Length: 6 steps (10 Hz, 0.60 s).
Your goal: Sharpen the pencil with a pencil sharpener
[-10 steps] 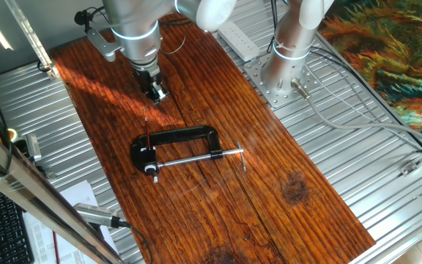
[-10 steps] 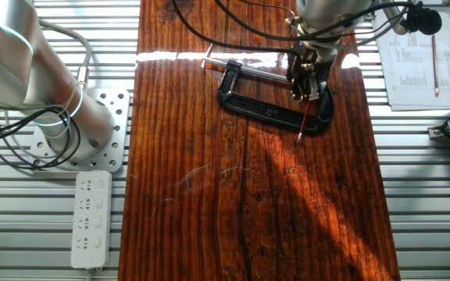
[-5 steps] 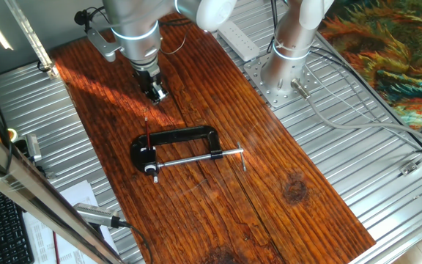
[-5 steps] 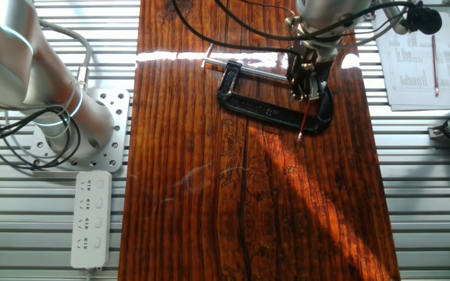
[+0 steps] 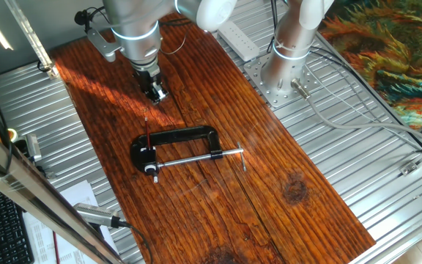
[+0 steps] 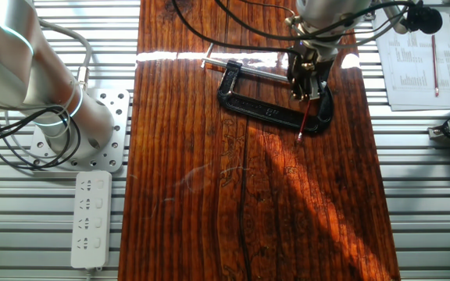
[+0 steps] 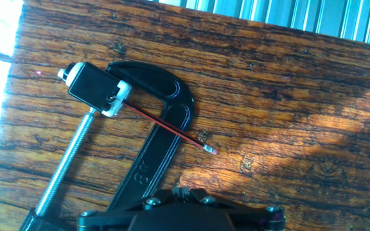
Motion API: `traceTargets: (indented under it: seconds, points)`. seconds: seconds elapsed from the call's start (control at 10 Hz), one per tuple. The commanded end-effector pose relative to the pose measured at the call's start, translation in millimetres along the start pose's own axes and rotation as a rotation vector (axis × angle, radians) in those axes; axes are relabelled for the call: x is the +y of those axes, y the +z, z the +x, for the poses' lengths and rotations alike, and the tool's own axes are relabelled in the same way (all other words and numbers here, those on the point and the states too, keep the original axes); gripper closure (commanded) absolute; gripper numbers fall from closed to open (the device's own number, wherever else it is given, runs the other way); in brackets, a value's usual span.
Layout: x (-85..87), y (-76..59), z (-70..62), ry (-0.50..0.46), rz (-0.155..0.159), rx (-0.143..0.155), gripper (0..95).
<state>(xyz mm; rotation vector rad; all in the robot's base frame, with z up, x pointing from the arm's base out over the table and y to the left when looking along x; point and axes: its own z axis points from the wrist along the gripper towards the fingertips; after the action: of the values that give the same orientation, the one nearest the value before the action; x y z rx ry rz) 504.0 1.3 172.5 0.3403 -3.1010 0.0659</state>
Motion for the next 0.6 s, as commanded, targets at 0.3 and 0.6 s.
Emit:
traceTargets:
  seconds: [0.3,0.6]
  points:
    - [-1.9,-1.2,-15.9,-0.087,0.001,-0.002,95.0]
    - [0.3,-5.5,-38.6,-0.206,-0.005,-0.008,95.0]
